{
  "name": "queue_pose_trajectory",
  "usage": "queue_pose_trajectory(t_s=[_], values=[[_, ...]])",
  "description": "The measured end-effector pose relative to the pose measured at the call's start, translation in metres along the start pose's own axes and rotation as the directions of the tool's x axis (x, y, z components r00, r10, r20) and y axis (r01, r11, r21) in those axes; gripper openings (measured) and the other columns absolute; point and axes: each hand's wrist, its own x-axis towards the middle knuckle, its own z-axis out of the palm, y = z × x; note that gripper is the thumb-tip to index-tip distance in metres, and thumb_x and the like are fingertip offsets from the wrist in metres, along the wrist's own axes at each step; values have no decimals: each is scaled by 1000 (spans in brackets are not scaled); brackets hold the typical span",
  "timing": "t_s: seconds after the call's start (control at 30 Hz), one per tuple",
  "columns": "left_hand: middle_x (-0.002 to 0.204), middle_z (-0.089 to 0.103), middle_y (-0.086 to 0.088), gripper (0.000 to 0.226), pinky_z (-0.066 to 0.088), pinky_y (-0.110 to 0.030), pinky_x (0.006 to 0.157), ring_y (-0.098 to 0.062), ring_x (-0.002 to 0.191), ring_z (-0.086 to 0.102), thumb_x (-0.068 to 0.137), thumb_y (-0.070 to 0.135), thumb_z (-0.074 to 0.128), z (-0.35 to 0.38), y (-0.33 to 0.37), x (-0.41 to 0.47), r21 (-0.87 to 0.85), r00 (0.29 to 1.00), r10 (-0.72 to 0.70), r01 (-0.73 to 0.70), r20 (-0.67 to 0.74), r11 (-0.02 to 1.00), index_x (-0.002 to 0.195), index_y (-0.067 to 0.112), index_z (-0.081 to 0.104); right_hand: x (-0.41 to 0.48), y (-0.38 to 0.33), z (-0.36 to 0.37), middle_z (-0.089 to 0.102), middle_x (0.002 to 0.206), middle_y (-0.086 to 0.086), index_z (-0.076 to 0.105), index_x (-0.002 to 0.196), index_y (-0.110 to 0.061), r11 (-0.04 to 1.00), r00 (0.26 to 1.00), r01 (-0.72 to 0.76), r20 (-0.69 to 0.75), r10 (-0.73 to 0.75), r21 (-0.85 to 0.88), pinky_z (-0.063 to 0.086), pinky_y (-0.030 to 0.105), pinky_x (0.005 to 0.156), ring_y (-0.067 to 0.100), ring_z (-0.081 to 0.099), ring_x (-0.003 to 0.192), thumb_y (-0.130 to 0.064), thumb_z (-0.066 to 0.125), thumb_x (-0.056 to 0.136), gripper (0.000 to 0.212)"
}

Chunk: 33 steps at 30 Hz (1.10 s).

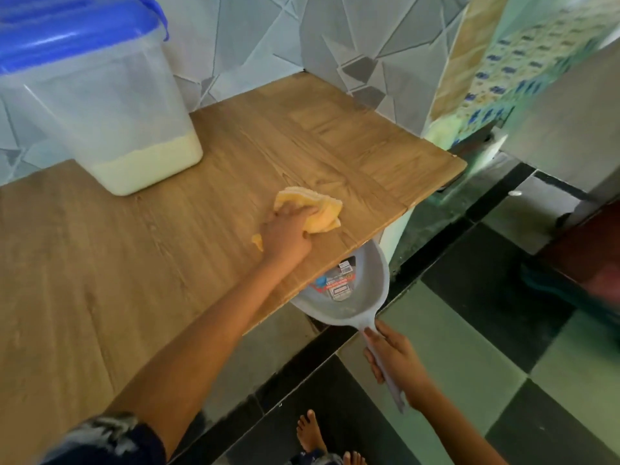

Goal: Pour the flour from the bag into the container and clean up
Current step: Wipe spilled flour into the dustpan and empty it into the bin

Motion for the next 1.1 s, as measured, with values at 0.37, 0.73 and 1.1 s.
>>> queue_pose_trajectory(t_s=[0.37, 0.73, 1.1], values=[[123, 63, -14, 51, 50, -43, 94, -34, 108, 62, 78, 10, 57, -36, -16, 177, -195, 984, -81, 50, -159, 980, 128, 21, 57, 21, -7, -42, 54, 64, 2, 55, 110, -20, 999, 997, -51, -63, 50, -14, 46, 22, 46, 9, 50, 47, -30, 42, 96, 22], [147, 37, -2, 56, 41, -47, 97, -34, 123, 40, 85, 16, 50, 38, 87, 38, 13, 875, 471, -475, 112, 880, 135, 41, 42, 29, 3, -50, 54, 66, 3, 56, 106, -15, 998, 996, -66, -61, 65, -13, 45, 20, 47, 9, 50, 49, -31, 41, 96, 24], [137, 49, -17, 52, 43, -44, 96, -44, 112, 51, 82, 15, 52, -6, -38, 8, 69, 984, -120, 130, -135, 989, 133, 26, 51, -1, 10, -56, 50, 64, 2, 57, 95, -23, 998, 997, 26, 68, -22, -63, 43, 16, 46, 6, 46, 49, -27, 41, 98, 17]])
